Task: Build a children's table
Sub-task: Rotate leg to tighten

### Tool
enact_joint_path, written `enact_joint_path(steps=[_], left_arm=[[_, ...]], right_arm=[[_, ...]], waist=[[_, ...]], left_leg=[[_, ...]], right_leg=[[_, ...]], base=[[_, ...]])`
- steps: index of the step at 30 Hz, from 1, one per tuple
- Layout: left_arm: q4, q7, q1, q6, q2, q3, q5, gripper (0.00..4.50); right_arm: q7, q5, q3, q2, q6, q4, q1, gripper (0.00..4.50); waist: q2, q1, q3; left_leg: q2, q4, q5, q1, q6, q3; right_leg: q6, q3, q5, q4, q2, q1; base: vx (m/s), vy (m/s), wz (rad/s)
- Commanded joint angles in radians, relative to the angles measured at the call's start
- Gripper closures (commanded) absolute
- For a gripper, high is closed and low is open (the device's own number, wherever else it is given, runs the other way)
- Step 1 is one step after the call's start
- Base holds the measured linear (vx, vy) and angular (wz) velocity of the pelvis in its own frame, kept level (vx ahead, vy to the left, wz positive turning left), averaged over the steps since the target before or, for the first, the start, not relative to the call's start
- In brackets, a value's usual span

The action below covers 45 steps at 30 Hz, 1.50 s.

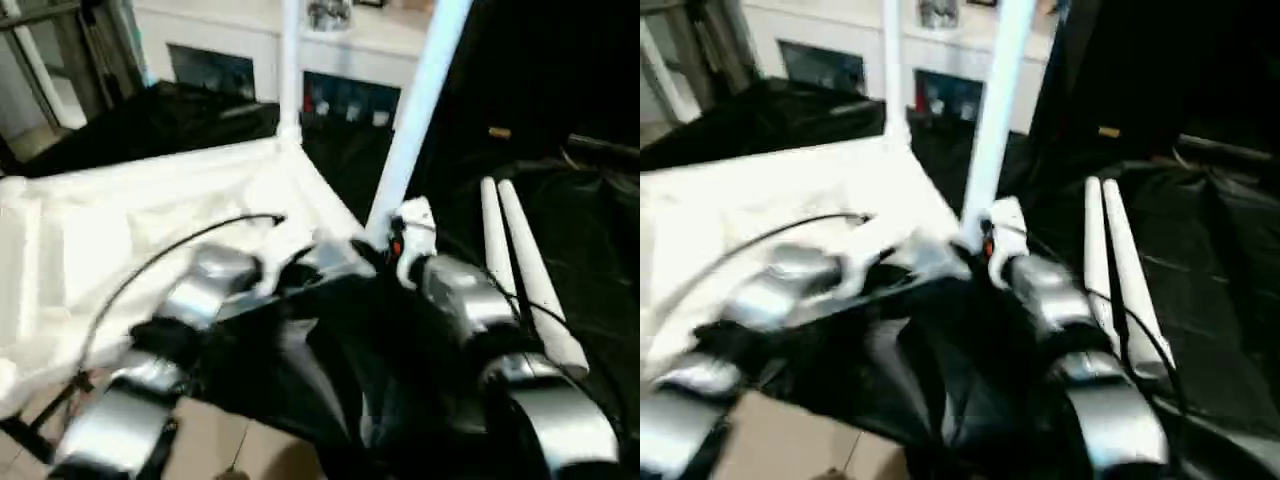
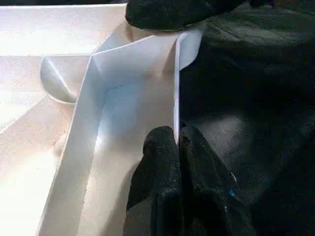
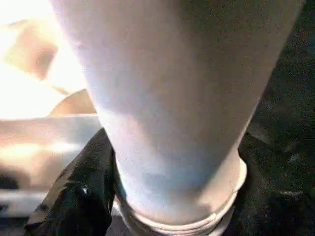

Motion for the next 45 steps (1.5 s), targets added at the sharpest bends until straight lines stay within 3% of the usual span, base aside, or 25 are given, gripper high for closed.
enact_joint_path(steps=[1, 3, 5, 8, 14, 19, 22, 23, 27, 29, 33, 37, 40, 44, 45], left_arm=[[0.031, 0.105, -0.032, 0.003, -0.052, 0.0, 0.024, 4.5], [0.031, 0.102, -0.031, -0.008, -0.063, -0.007, 0.03, 4.5], [0.03, 0.098, -0.03, -0.006, -0.066, -0.009, 0.032, 4.5], [0.02, 0.066, -0.016, -0.02, -0.059, -0.025, 0.027, 4.5], [-0.066, -0.101, 0.051, -0.097, 0.002, -0.052, 0.0, 4.5], [-0.158, -0.258, 0.111, -0.115, 0.071, -0.073, -0.046, 4.5], [-0.166, -0.311, 0.128, -0.146, 0.103, -0.076, -0.055, 4.5], [-0.167, -0.317, 0.129, -0.15, 0.107, -0.077, -0.056, 4.5], [-0.184, -0.373, 0.146, -0.165, 0.137, -0.074, -0.063, 4.5], [-0.19, -0.396, 0.151, -0.164, 0.153, -0.072, -0.068, 4.5], [-0.187, -0.417, 0.151, -0.176, 0.176, -0.065, -0.072, 4.5], [-0.185, -0.429, 0.152, -0.176, 0.183, -0.058, -0.072, 4.5], [-0.177, -0.381, 0.148, -0.161, 0.164, -0.046, -0.07, 4.5], [-0.147, -0.296, 0.128, -0.138, 0.129, -0.023, -0.063, 4.5], [-0.112, -0.208, 0.101, -0.106, 0.089, -0.007, -0.047, 4.5]], right_arm=[[-0.005, -0.009, 0.035, 0.078, 0.022, 0.079, 0.01, 1.71], [-0.009, -0.004, 0.024, 0.091, 0.01, 0.089, 0.003, 1.01], [0.004, 0.002, 0.019, 0.094, 0.008, 0.092, 0.0, 0.99], [0.026, -0.014, 0.03, 0.086, -0.02, 0.097, -0.012, 0.57], [0.232, -0.01, 0.061, 0.017, -0.062, 0.042, 0.009, 0.52], [0.484, -0.015, 0.116, -0.081, -0.089, -0.042, 0.06, 0.52], [0.636, -0.005, 0.144, -0.13, -0.077, -0.101, 0.092, 0.52], [0.649, -0.003, 0.146, -0.134, -0.075, -0.108, 0.095, 0.52], [0.744, 0.012, 0.168, -0.16, -0.06, -0.155, 0.119, 0.52], [0.775, 0.012, 0.183, -0.169, -0.048, -0.176, 0.129, 0.67], [0.802, 0.02, 0.183, -0.17, -0.031, -0.208, 0.143, 0.86], [0.814, 0.023, 0.19, -0.166, -0.004, -0.237, 0.159, 1.27], [0.728, 0.0, 0.187, -0.145, -0.012, -0.215, 0.159, 1.49], [0.577, -0.025, 0.159, -0.116, 0.009, -0.149, 0.131, 1.65], [0.41, -0.038, 0.126, -0.083, 0.028, -0.077, 0.099, 1.67]], waist=[[0.011, -0.003, -0.049], [0.011, -0.002, -0.05], [0.011, -0.003, -0.051], [0.009, -0.004, -0.052], [0.006, -0.01, -0.058], [0.004, -0.007, -0.067], [0.005, -0.002, -0.065], [0.005, -0.002, -0.065], [0.004, 0.003, -0.055], [0.003, 0.003, -0.054], [0.002, 0.003, -0.056], [0.0, 0.005, -0.06], [-0.001, 0.004, -0.057], [-0.001, -0.001, -0.05], [-0.001, -0.005, -0.05]], left_leg=[[0.028, -0.069, -0.246, 0.005, -0.022, -0.007], [0.028, -0.069, -0.248, 0.005, -0.017, -0.007], [0.028, -0.071, -0.237, 0.0, -0.013, -0.009], [0.029, -0.07, -0.228, 0.001, -0.01, -0.008], [0.03, -0.064, -0.163, -0.007, 0.021, -0.006], [0.03, -0.05, -0.049, -0.013, 0.089, -0.001], [0.032, -0.046, -0.047, -0.014, 0.105, 0.002], [0.032, -0.046, -0.047, -0.014, 0.105, 0.002], [0.034, -0.054, -0.154, -0.011, 0.064, 0.0], [0.034, -0.056, -0.156, -0.011, 0.054, 0.0], [0.033, -0.056, -0.142, -0.011, 0.046, -0.001], [0.032, -0.053, -0.101, -0.011, 0.056, 0.0], [0.031, -0.054, -0.107, -0.012, 0.055, 0.0], [0.03, -0.06, -0.17, -0.006, 0.025, -0.002], [0.03, -0.062, -0.18, -0.003, 0.01, -0.003]], right_leg=[[-0.162, 0.056, -0.281, -0.096, -0.089, 0.035], [-0.163, 0.057, -0.267, -0.095, -0.089, 0.037], [-0.164, 0.055, -0.242, -0.092, -0.087, 0.041], [-0.171, 0.055, -0.22, -0.09, -0.088, 0.041], [-0.2, 0.054, -0.107, -0.078, -0.088, 0.05], [-0.248, 0.049, 0.091, -0.055, -0.083, 0.061], [-0.263, 0.048, 0.128, -0.05, -0.079, 0.057], [-0.263, 0.048, 0.128, -0.05, -0.079, 0.057], [-0.228, 0.049, -0.086, -0.071, -0.086, 0.052], [-0.212, 0.051, -0.129, -0.074, -0.086, 0.051], [-0.206, 0.051, -0.131, -0.072, -0.084, 0.048], [-0.22, 0.05, -0.046, -0.063, -0.082, 0.05], [-0.222, 0.049, -0.057, -0.065, -0.083, 0.048], [-0.189, 0.053, -0.222, -0.083, -0.088, 0.041], [-0.178, 0.054, -0.262, -0.086, -0.089, 0.04]], base=[[0.0, 0.0, 0.0], [0.0, 0.0, 0.0], [0.0, 0.0, 0.0], [0.0, 0.0, 0.0], [0.0, 0.0, 0.0], [0.0, 0.0, 0.0], [0.0, 0.0, 0.0], [0.0, 0.0, 0.0], [0.0, 0.0, 0.0], [0.0, 0.0, 0.0], [0.0, 0.0, 0.0], [0.0, 0.0, 0.0], [0.0, 0.0, 0.0], [0.0, 0.0, 0.0], [0.0, 0.0, 0.0]])
